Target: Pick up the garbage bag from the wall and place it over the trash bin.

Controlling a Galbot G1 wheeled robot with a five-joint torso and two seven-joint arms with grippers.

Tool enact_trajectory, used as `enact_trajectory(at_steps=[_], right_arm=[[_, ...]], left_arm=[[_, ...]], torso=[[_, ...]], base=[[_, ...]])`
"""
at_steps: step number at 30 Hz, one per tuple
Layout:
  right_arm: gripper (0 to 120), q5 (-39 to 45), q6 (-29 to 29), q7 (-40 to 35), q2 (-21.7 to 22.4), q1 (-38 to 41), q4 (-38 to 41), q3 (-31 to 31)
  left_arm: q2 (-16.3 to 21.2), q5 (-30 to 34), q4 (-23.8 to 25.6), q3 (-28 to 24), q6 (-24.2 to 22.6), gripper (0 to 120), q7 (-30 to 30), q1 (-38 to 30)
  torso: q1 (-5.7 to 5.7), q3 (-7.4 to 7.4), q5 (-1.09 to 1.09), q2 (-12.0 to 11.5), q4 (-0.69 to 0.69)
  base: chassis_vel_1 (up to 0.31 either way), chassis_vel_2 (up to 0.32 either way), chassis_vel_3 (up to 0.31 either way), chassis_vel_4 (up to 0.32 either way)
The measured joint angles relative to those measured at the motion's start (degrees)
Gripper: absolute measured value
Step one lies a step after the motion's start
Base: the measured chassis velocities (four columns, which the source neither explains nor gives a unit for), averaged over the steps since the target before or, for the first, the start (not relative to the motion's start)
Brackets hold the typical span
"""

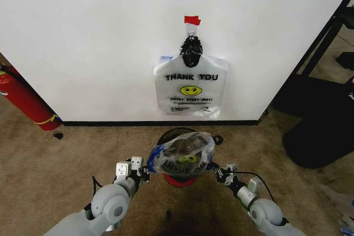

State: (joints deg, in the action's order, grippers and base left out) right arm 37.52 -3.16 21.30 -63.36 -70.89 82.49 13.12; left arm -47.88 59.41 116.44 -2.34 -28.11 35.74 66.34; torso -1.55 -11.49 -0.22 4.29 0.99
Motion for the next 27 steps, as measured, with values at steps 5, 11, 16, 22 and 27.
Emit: enact_trajectory(at_steps=[5,11,16,22,27], right_arm=[[0,0.00,-0.20,0.20,0.39,-0.53,0.18,0.43],[13,-3.75,-2.84,2.46,0.93,-2.99,0.84,3.09],[30,-8.46,-6.61,4.11,0.96,-5.40,2.53,6.03],[49,-8.87,-8.13,4.13,1.45,-7.39,4.61,8.28],[71,-8.08,-9.04,4.50,2.54,-9.70,7.36,11.01]], left_arm=[[0.45,-0.23,1.25,0.39,-0.06,0,-0.11,1.03],[1.55,-1.14,4.32,1.99,-1.34,11,-0.13,3.73],[1.93,-2.01,7.89,4.44,-1.72,30,-0.14,7.07],[2.01,-8.24,9.80,6.17,1.33,48,-1.52,9.94],[2.36,-12.36,14.19,8.00,2.76,71,-2.36,14.01]], torso=[[0.00,0.00,0.00,0.00,0.00],[0.00,0.01,0.00,0.00,0.01],[0.00,0.01,0.00,0.00,0.00],[0.00,0.01,0.00,0.00,-0.01],[0.00,0.01,0.00,0.00,0.00]], base=[[0.000,0.000,0.000,0.000],[0.000,0.000,0.000,0.000],[0.000,0.000,0.000,0.000],[0.000,0.000,0.000,0.000],[0.000,0.000,0.000,0.000]])
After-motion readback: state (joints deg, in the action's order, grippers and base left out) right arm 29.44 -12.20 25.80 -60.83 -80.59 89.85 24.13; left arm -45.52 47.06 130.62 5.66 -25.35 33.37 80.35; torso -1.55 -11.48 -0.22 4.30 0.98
